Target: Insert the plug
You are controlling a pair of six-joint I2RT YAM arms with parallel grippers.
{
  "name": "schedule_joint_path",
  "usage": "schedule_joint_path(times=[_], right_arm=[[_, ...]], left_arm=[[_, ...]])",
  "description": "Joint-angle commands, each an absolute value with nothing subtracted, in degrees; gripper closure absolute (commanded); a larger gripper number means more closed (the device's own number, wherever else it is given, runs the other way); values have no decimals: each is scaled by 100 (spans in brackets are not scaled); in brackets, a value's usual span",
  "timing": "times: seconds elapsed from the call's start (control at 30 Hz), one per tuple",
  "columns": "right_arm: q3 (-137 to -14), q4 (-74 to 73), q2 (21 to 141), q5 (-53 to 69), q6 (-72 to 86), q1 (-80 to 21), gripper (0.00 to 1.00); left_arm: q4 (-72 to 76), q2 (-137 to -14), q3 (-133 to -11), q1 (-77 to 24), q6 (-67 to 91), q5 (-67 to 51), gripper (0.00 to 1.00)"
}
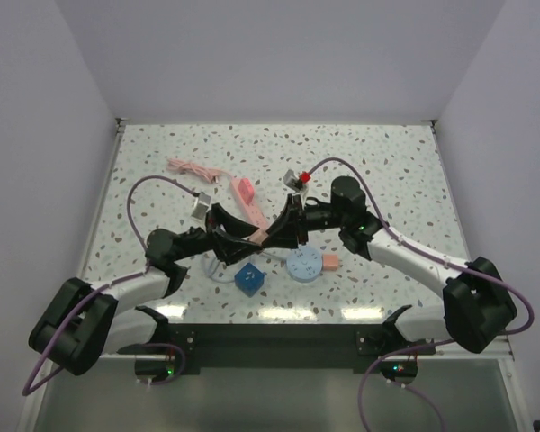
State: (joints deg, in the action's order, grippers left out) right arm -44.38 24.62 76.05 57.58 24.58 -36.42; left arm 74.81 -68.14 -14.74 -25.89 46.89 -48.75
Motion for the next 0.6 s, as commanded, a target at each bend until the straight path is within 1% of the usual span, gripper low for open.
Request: schedule_joint_path(times=[0.0, 0.07, 0.2, 0.27, 0.33, 0.37, 0.4, 0.47, 0.5, 0.57], right_arm=[[-4878, 2224, 7603, 5599, 2171, -3525, 100], [-4930, 2014, 7559, 5599, 2118, -3385, 100], [-4808, 1890, 7330, 5459, 2075, -2892, 100], [-4903, 1479, 7312, 5213, 1813, -2839, 100], [-5053, 1100, 7400, 4827, 1644, -2839, 100], [-5149, 977, 7557, 4721, 1644, -2839, 100], [-5211, 889, 7654, 4572, 1600, -2848, 100], [-5378, 678, 7874, 4159, 1591, -2848, 100], [-5449, 581, 8110, 4027, 1539, -2856, 100], [-5642, 414, 8375, 3720, 1538, -2909, 100]], left_arm=[[7314, -6733, -1538, -2540, 4501, -4650, 31], [6981, -6645, -1573, -2505, 4342, -4641, 25], [6575, -6504, -1599, -2260, 4158, -4615, 23], [6060, -6443, -1643, -2171, 3938, -4475, 23], [5444, -6434, -1862, -2118, 3482, -3992, 24], [4736, -6442, -1976, -2118, 3298, -3747, 24], [4450, -6468, -2186, -2118, 3148, -3266, 24], [3940, -6609, -2346, -2118, 2822, -2823, 25], [3833, -6749, -2486, -2118, 2691, -2438, 25], [3605, -6960, -2741, -2118, 2576, -2085, 25]])
